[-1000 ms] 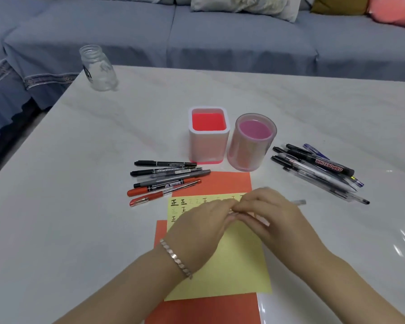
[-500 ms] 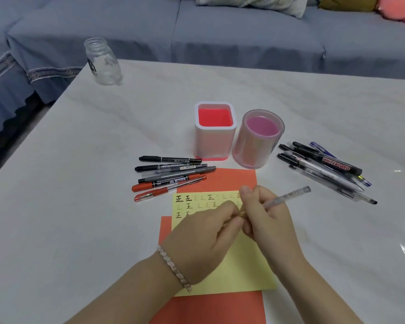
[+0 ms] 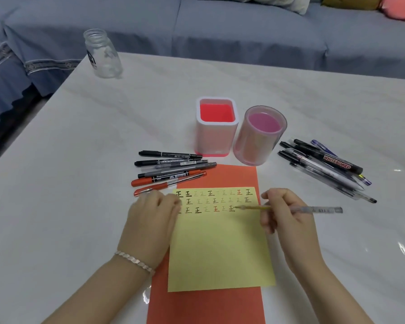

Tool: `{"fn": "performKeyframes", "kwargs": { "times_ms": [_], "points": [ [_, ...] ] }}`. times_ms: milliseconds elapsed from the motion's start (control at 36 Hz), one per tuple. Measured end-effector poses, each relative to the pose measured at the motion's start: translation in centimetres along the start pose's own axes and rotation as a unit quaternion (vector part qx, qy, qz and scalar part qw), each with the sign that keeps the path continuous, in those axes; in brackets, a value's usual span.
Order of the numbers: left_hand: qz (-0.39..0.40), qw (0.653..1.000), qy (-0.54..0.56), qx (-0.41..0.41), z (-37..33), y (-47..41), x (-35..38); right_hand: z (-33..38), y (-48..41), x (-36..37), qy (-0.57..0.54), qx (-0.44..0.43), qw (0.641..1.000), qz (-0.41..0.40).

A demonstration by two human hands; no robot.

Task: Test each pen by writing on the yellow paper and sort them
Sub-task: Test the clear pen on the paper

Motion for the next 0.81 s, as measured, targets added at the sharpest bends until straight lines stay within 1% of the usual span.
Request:
{"fn": "performKeyframes", "kwargs": {
  "times_ms": [28, 83, 139, 167, 222, 306, 361, 389, 500, 528, 639, 722, 806],
  "points": [
    [-0.025, 0.999, -0.03, -0.009, 0.8, 0.2, 0.4, -0.4, 0.1, -0.2, -0.005, 0.01, 1.0, -0.002],
    [-0.025, 0.996, -0.075, -0.029, 1.6, 0.4, 1.1, -1.0, 0.2, -0.4, -0.027, 0.031, 0.999, -0.006],
    [-0.023, 0.996, -0.084, -0.03, 1.1, 0.4, 1.1, -1.5, 0.3, -0.6, -0.05, 0.048, 0.998, -0.008],
    [-0.028, 0.997, -0.074, -0.016, 0.5, 0.3, 1.2, -1.6, 0.2, -0.6, -0.057, 0.054, 0.997, -0.008],
    [-0.025, 0.998, -0.046, 0.044, -1.2, 0.2, 1.5, -1.8, 0.0, -0.8, -0.063, 0.059, 0.996, -0.014],
    [0.019, 0.987, -0.036, 0.152, -4.2, 0.1, 2.4, -1.6, -0.4, -0.9, -0.065, 0.051, 0.996, -0.031],
    [0.06, 0.977, -0.04, 0.198, -5.3, 0.0, 3.5, -1.4, -0.6, -1.0, -0.038, 0.03, 0.998, -0.045],
    [0.082, 0.974, -0.048, 0.207, -5.5, -0.1, 4.2, -1.3, -0.7, -1.1, -0.021, 0.018, 0.998, -0.052],
    [0.154, 0.965, -0.08, 0.198, -5.3, -0.3, 5.4, -1.2, -1.1, -1.3, 0.02, -0.015, 0.996, -0.084],
    [0.158, 0.964, -0.08, 0.198, -5.1, -0.4, 5.7, -1.2, -1.2, -1.2, 0.021, -0.018, 0.995, -0.091],
    [0.135, 0.966, -0.1, 0.198, -4.4, -0.2, 5.9, -1.6, -1.7, -0.4, 0.005, -0.014, 0.996, -0.093],
    [0.117, 0.97, -0.073, 0.199, -4.2, -0.1, 6.0, -2.5, -2.2, 0.5, 0.019, -0.017, 0.996, -0.08],
    [0.109, 0.972, -0.056, 0.2, -4.1, -0.1, 5.9, -3.3, -2.7, 1.2, 0.043, -0.026, 0.995, -0.088]
  ]
}}
Point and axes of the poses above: each hand's wrist, its own y-axis away from the middle knuckle, its own x-axis out of the palm, z = x × y, the point moved 3 cm from there along -y, towards the middle knuckle, and after that the axes turned 6 degrees about -y, right-handed, at the moved point
